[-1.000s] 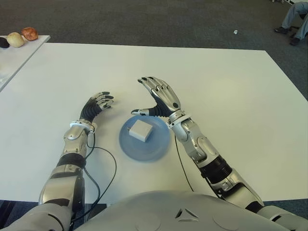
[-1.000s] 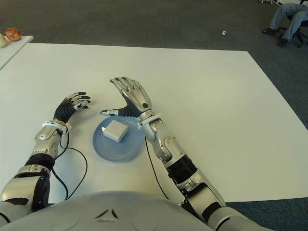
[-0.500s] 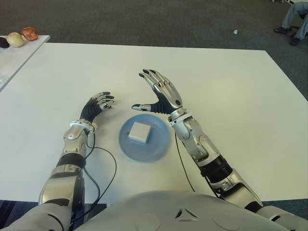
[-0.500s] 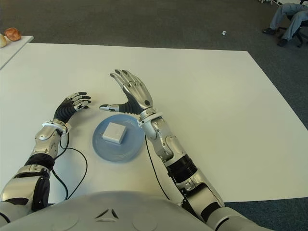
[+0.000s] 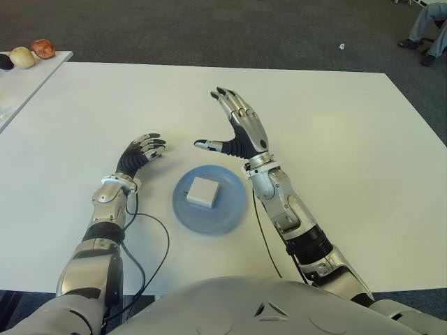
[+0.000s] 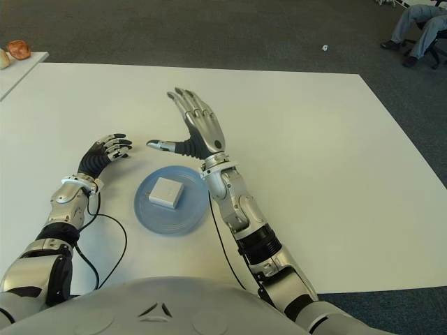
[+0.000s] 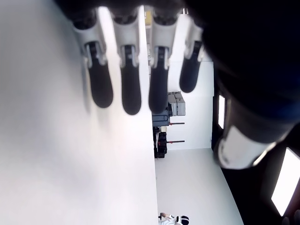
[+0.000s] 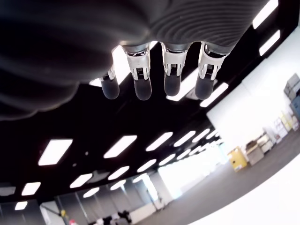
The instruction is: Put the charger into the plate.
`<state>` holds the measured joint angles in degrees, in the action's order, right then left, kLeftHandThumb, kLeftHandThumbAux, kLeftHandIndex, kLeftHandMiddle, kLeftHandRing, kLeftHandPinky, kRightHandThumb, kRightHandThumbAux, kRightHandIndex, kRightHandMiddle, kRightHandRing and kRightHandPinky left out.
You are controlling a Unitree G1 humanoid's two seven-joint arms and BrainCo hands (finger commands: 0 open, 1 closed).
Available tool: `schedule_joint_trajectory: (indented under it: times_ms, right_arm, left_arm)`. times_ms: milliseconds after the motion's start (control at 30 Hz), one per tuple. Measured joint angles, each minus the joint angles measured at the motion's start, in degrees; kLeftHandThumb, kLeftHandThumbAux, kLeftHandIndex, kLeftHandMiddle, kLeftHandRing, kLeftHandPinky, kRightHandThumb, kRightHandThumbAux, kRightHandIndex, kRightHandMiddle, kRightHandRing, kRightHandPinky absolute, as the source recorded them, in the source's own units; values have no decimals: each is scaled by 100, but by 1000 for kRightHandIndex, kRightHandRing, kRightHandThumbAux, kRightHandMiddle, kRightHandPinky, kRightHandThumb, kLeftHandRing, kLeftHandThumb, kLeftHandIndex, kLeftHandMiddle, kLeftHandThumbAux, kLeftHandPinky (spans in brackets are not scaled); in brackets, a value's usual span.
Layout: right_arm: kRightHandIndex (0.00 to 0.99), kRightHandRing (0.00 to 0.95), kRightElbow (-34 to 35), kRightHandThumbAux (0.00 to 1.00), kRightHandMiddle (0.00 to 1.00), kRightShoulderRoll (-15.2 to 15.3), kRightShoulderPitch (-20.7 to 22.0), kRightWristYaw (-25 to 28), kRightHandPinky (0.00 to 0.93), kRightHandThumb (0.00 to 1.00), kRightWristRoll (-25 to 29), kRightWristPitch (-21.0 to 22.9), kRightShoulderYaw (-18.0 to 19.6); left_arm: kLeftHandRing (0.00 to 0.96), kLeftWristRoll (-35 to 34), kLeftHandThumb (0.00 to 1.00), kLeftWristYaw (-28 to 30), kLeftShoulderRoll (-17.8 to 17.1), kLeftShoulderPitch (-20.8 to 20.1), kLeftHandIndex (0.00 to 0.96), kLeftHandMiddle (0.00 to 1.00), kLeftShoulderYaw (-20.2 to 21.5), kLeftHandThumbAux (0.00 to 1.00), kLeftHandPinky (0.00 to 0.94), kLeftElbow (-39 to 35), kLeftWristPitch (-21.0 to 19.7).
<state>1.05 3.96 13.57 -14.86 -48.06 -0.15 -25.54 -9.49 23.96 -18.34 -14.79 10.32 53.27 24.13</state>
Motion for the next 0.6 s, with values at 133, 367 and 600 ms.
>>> schedule_joint_trajectory:
  times_ms: [133,367,600]
  right_arm:
    - [0,0,-113,304,0,-28,26,-248,0,125,223,-1,345]
    - [0,0,-317,355,0,-100,50,-631,0,92,983,-69,1140]
    - [0,0,-621,452,0,-177,39,-716,0,65,2047,-506,1847]
  left_arm:
    - [311,38,79,-50,-5,-38,273,354,-8,758,184,84,0]
    - [302,46,70,-107,-10,-138,277,360,-4,769,167,253,52]
    - [296,56,58,-132,-10,-197,275,359,-8,774,160,367,121]
